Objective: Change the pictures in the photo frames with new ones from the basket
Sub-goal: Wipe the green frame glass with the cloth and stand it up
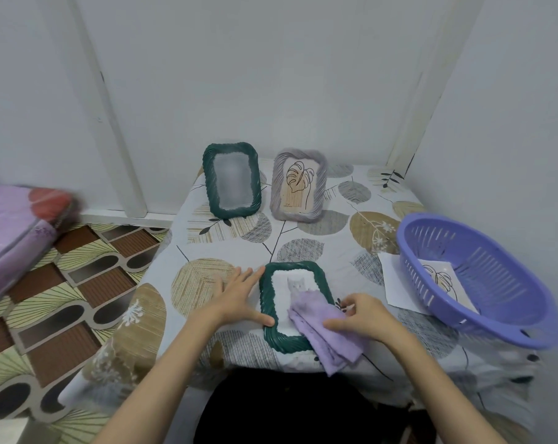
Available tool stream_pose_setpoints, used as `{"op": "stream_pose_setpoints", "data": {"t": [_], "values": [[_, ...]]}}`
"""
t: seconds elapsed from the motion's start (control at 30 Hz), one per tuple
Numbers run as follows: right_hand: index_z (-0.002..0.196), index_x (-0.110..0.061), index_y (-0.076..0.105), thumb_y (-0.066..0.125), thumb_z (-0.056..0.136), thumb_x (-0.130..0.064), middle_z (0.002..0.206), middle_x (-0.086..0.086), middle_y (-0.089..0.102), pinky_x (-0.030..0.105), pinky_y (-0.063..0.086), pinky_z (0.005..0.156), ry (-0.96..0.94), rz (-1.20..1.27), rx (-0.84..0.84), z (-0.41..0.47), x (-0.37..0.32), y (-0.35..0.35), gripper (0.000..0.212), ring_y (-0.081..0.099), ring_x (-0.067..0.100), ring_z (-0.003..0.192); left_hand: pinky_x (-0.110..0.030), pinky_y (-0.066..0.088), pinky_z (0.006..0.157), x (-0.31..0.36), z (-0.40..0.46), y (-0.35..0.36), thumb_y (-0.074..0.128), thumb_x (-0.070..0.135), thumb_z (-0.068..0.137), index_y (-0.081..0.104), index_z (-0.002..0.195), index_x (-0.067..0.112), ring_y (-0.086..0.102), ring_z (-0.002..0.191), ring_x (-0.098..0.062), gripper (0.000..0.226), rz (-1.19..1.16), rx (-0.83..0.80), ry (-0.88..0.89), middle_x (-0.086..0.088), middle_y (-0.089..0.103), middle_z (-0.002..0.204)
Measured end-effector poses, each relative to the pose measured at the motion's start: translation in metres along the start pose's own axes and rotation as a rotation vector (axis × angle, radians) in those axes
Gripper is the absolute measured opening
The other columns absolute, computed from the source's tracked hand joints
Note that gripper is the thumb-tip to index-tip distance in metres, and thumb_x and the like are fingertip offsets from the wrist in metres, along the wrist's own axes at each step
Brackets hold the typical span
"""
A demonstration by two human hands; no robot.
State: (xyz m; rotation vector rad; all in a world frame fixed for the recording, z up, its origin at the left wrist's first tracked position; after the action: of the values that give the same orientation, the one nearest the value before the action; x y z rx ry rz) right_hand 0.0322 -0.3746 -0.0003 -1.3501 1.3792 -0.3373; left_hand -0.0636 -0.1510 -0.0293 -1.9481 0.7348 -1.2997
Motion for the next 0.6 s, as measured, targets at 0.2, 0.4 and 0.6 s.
{"op": "stream_pose_setpoints", "data": {"t": [0.2, 0.4, 0.6], "values": [[0.074, -0.01, 0.061, 0.073, 0.075, -0.01, 0.071, 0.004, 0.063, 0.018, 0.044, 0.059, -0.13, 0.731, 0.16, -0.001, -0.009, -0.019, 0.012, 0.055, 0.015, 0.065, -0.036, 0.019, 0.115, 0.038, -0.015, -0.012, 0.057, 0.045, 0.079, 0.042, 0.131, 0.039, 0.025, 0.139, -0.013, 0.054, -0.836, 0.183, 0.127, 0.002, 0.033, 0.148], [0.107, 0.001, 0.056, 0.067, 0.076, 0.002, 0.099, 0.014, 0.069, 0.032, 0.057, 0.075, -0.171, 1.209, 0.012, 0.006, -0.05, 0.003, 0.033, 0.067, 0.023, 0.084, -0.05, 0.045, 0.098, 0.072, -0.026, -0.005, 0.043, 0.049, 0.084, 0.056, 0.12, 0.032, 0.051, 0.119, -0.031, 0.043, -1.328, -0.062, 0.162, -0.008, 0.05, 0.133], [0.116, -0.003, 0.055, 0.054, 0.088, 0.001, 0.106, 0.015, 0.063, 0.032, 0.055, 0.075, -0.203, 1.213, -0.095, 0.014, -0.071, 0.018, 0.028, 0.063, 0.025, 0.084, -0.025, 0.053, 0.062, 0.034, -0.033, -0.038, 0.062, -0.006, 0.078, 0.059, 0.112, 0.029, 0.055, 0.097, -0.019, 0.049, -0.925, 0.421, 0.12, 0.0, 0.05, 0.124]]}}
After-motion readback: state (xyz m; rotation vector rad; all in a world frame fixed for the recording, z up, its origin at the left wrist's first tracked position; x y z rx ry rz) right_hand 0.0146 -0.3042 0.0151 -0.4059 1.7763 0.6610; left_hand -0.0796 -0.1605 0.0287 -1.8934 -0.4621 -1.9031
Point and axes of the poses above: each hand's wrist, its own z-axis towards the middle knuckle, its own y-axis out of the palm, x = y × z, the point moved 4 cm from there along z, towards the middle knuckle
